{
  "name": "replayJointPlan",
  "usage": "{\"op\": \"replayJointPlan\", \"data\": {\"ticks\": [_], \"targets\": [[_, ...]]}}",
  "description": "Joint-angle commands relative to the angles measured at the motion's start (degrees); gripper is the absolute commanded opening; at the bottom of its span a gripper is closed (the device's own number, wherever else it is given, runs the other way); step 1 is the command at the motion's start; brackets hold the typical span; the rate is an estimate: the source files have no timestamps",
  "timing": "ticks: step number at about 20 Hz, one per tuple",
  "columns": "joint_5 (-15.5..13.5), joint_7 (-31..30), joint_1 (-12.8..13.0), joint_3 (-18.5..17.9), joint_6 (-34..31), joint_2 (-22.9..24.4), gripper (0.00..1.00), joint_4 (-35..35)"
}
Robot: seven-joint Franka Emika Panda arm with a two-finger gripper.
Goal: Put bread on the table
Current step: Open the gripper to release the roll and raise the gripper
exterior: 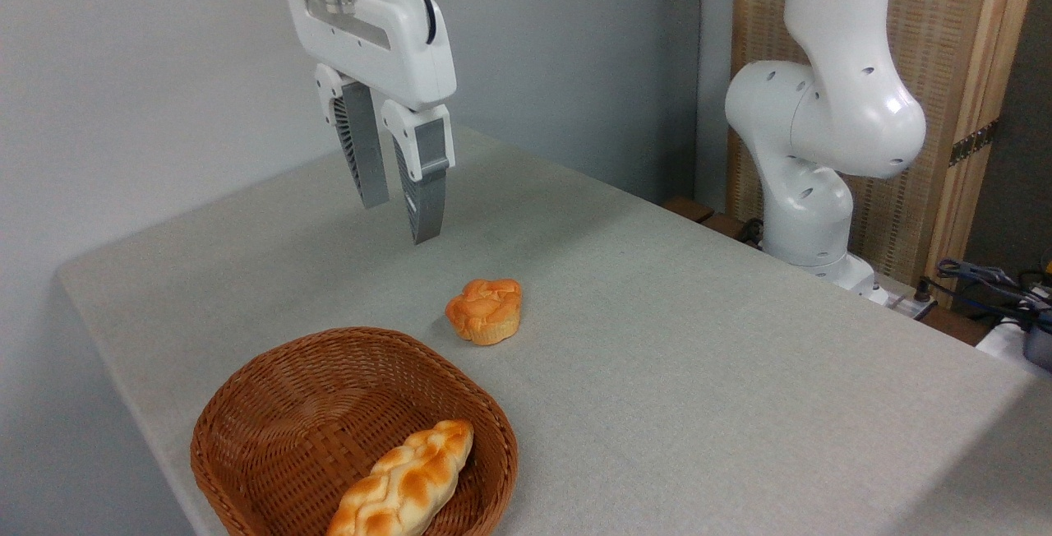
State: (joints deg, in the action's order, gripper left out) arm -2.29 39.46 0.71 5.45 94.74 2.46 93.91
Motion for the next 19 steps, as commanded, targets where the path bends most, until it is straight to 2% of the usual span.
{"op": "replayJointPlan", "data": {"ticks": [1,4,6,9,19], "targets": [[-0.8,-0.7,0.3,-0.4,-3.9,-2.2,1.00,-3.6],[-0.3,-0.3,1.0,-0.4,-4.4,-2.5,1.00,-3.6],[-0.3,0.2,1.1,-2.0,-4.1,-2.5,1.00,-3.6],[-0.3,0.2,3.3,-4.9,-3.6,-2.4,1.00,-3.6],[-0.3,0.3,3.3,-5.1,-3.5,-2.5,1.00,-3.6]]}}
